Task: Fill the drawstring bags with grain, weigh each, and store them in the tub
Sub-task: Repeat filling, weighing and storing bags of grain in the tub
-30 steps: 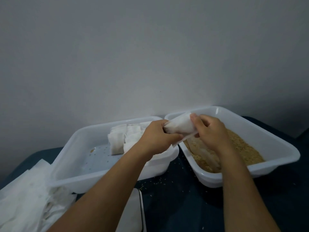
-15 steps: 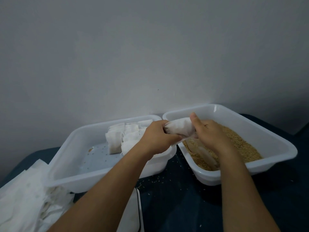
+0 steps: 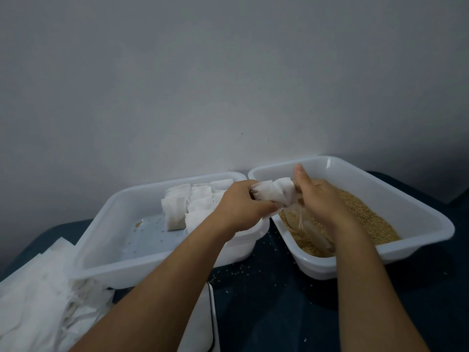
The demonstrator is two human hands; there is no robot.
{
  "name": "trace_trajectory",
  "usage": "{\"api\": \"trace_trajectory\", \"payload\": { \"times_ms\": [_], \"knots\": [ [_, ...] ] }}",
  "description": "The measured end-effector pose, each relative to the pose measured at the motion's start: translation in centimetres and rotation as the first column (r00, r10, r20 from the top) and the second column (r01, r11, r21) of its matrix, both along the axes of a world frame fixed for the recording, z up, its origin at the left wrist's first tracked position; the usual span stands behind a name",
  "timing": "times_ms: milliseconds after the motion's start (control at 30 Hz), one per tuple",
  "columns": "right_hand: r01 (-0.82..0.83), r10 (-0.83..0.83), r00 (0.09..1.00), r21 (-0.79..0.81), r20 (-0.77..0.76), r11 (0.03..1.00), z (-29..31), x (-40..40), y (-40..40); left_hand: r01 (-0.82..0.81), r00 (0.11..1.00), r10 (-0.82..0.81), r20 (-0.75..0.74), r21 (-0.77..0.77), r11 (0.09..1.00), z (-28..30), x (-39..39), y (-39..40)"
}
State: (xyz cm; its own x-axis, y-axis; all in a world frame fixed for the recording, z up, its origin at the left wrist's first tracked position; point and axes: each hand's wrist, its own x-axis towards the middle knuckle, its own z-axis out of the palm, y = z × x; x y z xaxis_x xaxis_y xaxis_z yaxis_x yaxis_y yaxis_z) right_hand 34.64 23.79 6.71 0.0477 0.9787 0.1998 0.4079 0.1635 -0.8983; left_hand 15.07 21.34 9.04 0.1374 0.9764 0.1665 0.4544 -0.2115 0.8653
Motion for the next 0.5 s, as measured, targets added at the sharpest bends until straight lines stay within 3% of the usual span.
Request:
{"api": "trace_trajectory", "payload": {
  "times_ms": [100, 267, 500],
  "knots": [
    [0.002, -0.004, 0.999, 0.039, 0.039, 0.999, 0.0, -0.4, -0.1, -0.003, 1.0, 0.003, 0.01, 0.002, 1.0, -0.1, -0.1, 0.0],
    [-0.019, 0.021, 0.999, 0.069, -0.025, 0.997, 0.5, -0.6, -0.5, -0.012, 0.999, 0.012, 0.031, -0.008, 1.0, -0.6, -0.2, -0.3],
    [-0.158, 0.158, 0.987, 0.338, 0.026, 0.928, 2.1, -2.1, -1.7, -0.028, 0.981, 0.037, 0.19, -0.049, 0.998, -2.0, -0.8, -2.1]
  ]
}}
